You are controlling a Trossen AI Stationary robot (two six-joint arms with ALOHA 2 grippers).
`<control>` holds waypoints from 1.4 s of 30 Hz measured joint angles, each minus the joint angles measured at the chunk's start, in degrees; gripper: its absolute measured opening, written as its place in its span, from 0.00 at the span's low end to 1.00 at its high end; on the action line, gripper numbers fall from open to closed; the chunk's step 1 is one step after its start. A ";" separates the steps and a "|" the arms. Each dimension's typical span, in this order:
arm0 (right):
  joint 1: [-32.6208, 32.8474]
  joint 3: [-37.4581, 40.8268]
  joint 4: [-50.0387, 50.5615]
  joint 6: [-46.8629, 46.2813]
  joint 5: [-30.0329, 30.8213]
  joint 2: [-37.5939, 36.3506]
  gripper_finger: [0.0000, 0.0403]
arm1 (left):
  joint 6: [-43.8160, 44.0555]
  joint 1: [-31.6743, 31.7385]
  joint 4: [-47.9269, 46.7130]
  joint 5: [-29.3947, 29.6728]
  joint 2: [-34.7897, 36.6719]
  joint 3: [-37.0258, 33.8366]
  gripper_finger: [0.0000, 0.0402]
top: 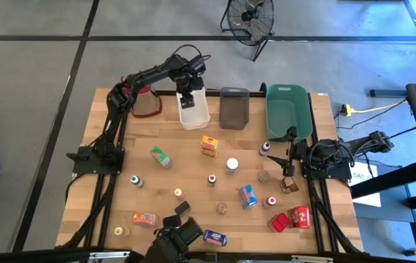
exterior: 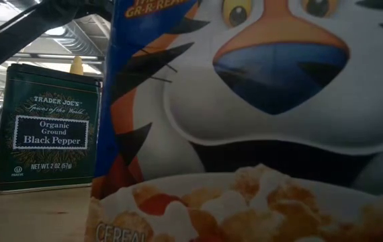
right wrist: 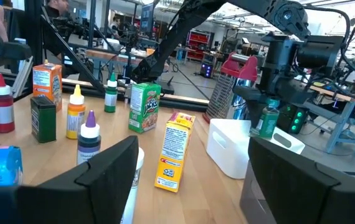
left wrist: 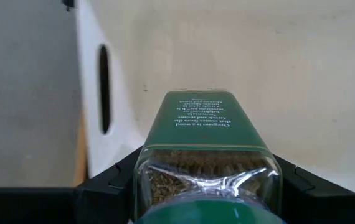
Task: Pick & Place Kitchen Items
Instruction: Put the green seasoning bottle into the white bin
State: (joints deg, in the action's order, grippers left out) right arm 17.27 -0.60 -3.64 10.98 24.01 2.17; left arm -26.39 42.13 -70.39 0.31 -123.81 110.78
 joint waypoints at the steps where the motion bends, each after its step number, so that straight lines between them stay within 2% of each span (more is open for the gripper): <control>1: 0.01 0.00 0.00 0.00 0.00 0.00 0.76 | -0.07 0.07 0.11 -0.21 0.00 0.00 0.51; 19: -0.01 0.01 0.00 0.46 -0.01 0.05 0.76 | -1.61 0.89 -0.11 -0.27 -1.53 0.02 0.51; 22: -0.01 0.00 -0.03 0.62 -0.02 0.16 0.76 | -1.62 0.87 0.16 1.32 -2.05 0.02 0.51; 42: 0.01 0.02 -0.07 1.92 -0.02 1.68 0.76 | -0.83 0.89 -0.72 2.54 -1.76 0.03 0.52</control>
State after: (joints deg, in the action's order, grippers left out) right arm 17.27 -0.58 -3.70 12.91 23.99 3.85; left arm -27.23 43.03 -71.11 2.84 -125.57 110.81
